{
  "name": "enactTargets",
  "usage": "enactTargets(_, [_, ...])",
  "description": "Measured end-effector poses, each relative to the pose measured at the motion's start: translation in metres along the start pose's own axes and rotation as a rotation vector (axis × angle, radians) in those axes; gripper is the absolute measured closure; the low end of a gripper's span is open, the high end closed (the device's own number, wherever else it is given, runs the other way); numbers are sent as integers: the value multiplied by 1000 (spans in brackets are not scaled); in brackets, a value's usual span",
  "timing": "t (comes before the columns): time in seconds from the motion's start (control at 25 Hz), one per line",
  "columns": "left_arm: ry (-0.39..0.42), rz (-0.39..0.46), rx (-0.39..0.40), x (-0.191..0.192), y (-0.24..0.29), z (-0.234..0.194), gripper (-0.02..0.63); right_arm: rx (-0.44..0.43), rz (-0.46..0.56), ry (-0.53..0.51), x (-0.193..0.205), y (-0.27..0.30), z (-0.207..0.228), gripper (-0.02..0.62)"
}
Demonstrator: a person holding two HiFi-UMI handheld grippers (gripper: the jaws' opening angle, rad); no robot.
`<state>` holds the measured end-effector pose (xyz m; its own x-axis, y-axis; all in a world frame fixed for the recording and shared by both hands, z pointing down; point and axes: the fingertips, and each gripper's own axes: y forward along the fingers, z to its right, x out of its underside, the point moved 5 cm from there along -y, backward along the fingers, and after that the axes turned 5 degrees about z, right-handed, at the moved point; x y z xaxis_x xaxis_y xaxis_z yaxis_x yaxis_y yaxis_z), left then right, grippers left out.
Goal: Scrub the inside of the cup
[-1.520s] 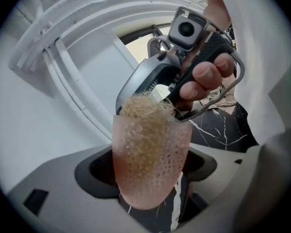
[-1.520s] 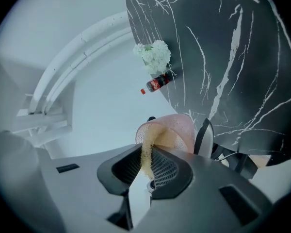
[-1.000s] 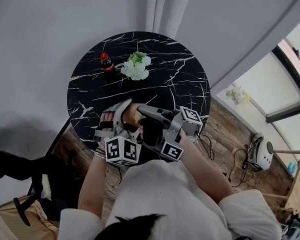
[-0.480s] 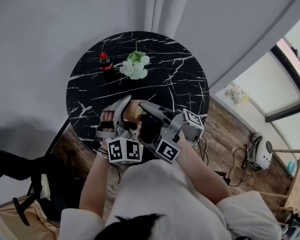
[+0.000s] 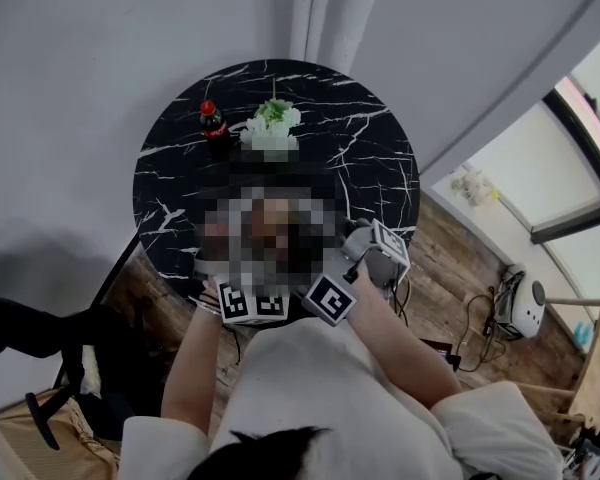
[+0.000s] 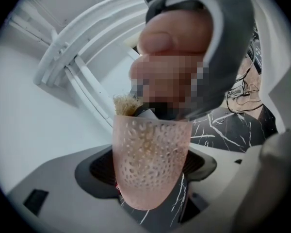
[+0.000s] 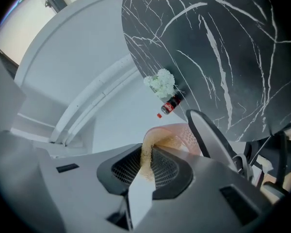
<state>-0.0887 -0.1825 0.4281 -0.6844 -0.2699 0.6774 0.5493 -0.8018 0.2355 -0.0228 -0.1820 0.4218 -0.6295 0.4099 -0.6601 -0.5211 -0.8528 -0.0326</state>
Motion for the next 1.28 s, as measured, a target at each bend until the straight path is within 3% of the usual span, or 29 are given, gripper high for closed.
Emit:
enactTargets(0.36, [-51, -2, -50, -2, 3, -4, 230, -47, 138, 14, 8, 0, -10, 537])
enactTargets(0.52, [-75, -5, -83, -5, 5, -7, 230, -85, 152, 10, 6, -1, -14, 537])
enactTargets(1.28, [-166, 0, -102, -8, 14, -2, 230, -119, 206, -3, 6, -8, -31, 537])
